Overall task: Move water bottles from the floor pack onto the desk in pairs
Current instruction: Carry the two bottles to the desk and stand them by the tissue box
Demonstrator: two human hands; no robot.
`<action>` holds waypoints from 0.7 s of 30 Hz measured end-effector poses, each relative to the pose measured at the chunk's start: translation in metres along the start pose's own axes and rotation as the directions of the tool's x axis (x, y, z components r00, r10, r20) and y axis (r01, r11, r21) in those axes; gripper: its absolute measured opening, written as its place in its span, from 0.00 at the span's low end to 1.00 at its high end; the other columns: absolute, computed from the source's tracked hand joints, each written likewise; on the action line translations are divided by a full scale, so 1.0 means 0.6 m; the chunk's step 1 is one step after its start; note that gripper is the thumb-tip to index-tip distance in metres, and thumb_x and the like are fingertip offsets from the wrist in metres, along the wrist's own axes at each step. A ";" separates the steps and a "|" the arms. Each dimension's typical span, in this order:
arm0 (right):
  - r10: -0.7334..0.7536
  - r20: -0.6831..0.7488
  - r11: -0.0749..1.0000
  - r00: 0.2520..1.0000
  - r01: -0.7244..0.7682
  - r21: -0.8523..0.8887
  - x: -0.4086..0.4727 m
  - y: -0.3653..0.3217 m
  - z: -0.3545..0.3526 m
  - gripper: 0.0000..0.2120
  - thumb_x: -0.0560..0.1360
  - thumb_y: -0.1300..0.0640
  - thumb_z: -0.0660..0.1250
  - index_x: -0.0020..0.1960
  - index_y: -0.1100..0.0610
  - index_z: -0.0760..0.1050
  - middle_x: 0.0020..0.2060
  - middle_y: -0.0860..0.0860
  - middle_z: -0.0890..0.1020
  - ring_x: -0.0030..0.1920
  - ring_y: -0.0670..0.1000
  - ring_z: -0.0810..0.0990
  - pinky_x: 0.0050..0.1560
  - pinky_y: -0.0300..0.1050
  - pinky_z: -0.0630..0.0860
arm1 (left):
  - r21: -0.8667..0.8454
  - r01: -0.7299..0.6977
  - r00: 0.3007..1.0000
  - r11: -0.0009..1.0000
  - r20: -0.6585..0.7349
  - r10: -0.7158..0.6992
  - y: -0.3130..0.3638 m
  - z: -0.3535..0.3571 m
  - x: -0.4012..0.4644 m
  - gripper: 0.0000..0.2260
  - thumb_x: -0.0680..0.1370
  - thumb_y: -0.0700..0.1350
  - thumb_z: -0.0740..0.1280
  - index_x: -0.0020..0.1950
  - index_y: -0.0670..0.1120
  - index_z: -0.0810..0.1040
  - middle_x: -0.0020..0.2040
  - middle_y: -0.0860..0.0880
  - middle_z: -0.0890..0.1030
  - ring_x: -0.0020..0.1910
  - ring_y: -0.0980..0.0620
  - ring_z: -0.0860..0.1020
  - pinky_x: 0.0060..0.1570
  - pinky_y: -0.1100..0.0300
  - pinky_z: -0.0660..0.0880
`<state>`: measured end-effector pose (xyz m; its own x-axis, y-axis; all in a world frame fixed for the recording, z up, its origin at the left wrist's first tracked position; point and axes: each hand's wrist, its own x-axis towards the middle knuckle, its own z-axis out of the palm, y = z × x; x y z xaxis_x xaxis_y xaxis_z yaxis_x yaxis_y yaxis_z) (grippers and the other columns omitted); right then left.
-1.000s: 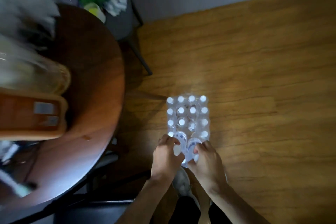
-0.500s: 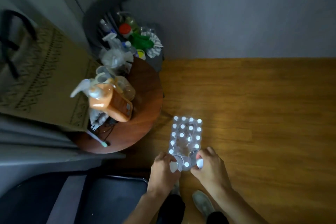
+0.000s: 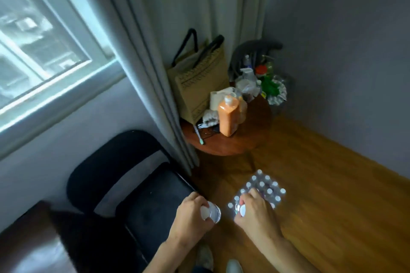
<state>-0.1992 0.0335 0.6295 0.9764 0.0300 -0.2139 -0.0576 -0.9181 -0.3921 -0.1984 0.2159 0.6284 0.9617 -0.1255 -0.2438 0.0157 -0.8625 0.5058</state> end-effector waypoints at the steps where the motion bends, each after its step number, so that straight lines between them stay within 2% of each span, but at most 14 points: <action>1: -0.043 0.015 0.999 0.999 0.044 -0.022 -0.006 -0.020 -0.002 0.13 0.69 0.52 0.70 0.52 0.54 0.76 0.50 0.49 0.75 0.49 0.50 0.79 0.46 0.38 0.74 | -0.010 0.035 0.999 0.999 -0.029 -0.035 -0.009 -0.012 -0.024 0.13 0.68 0.50 0.72 0.51 0.51 0.80 0.47 0.57 0.73 0.45 0.57 0.74 0.37 0.75 0.66; 3: -0.119 0.036 0.991 0.992 0.121 -0.061 -0.019 -0.061 -0.004 0.12 0.70 0.51 0.69 0.52 0.52 0.75 0.50 0.48 0.75 0.48 0.49 0.78 0.47 0.40 0.77 | -0.050 0.098 0.989 0.994 -0.104 -0.103 -0.034 -0.029 -0.073 0.12 0.67 0.50 0.71 0.48 0.51 0.80 0.45 0.58 0.73 0.42 0.57 0.73 0.36 0.73 0.66; 6: -0.259 0.057 0.961 0.964 0.263 -0.080 -0.043 -0.132 -0.003 0.09 0.70 0.52 0.69 0.49 0.52 0.75 0.48 0.48 0.74 0.47 0.48 0.77 0.43 0.37 0.73 | -0.154 0.182 0.951 0.971 -0.223 -0.213 -0.077 -0.054 -0.150 0.11 0.66 0.51 0.70 0.46 0.51 0.80 0.43 0.59 0.74 0.41 0.58 0.75 0.38 0.74 0.67; 9: -0.383 0.081 0.915 0.920 0.390 -0.101 -0.077 -0.212 0.001 0.08 0.69 0.52 0.68 0.47 0.53 0.75 0.46 0.48 0.75 0.46 0.49 0.78 0.41 0.38 0.70 | -0.199 0.245 0.903 0.949 -0.308 -0.298 -0.123 -0.077 -0.232 0.12 0.64 0.52 0.71 0.46 0.51 0.81 0.44 0.59 0.75 0.42 0.59 0.76 0.39 0.74 0.68; 14: -0.596 0.091 0.799 0.798 0.601 -0.033 -0.165 -0.332 0.033 0.10 0.66 0.53 0.69 0.40 0.50 0.68 0.39 0.46 0.70 0.36 0.48 0.71 0.35 0.35 0.66 | -0.307 0.317 0.785 0.898 -0.447 -0.430 -0.195 -0.115 -0.385 0.11 0.64 0.52 0.68 0.42 0.49 0.80 0.41 0.58 0.76 0.39 0.58 0.76 0.36 0.73 0.69; 17: -0.677 0.112 0.731 0.727 0.682 -0.005 -0.227 -0.408 0.060 0.07 0.66 0.54 0.69 0.39 0.52 0.70 0.39 0.48 0.72 0.36 0.49 0.73 0.36 0.38 0.71 | -0.317 0.360 0.728 0.877 -0.493 -0.477 -0.248 -0.130 -0.480 0.10 0.63 0.49 0.71 0.42 0.49 0.79 0.40 0.58 0.75 0.38 0.59 0.75 0.36 0.74 0.67; 21: -0.743 0.170 0.663 0.647 0.746 0.056 -0.314 -0.505 0.108 0.05 0.67 0.53 0.68 0.39 0.53 0.73 0.38 0.47 0.73 0.38 0.49 0.74 0.36 0.39 0.72 | -0.375 0.447 0.640 0.812 -0.501 -0.583 -0.319 -0.135 -0.614 0.10 0.62 0.49 0.70 0.41 0.50 0.79 0.41 0.58 0.76 0.39 0.58 0.76 0.37 0.71 0.68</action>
<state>-0.3791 0.3318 0.7304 0.6395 0.7688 0.0007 0.6788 -0.5643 -0.4699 -0.5338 0.4668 0.6883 0.7430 0.6682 -0.0368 0.5455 -0.5729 0.6118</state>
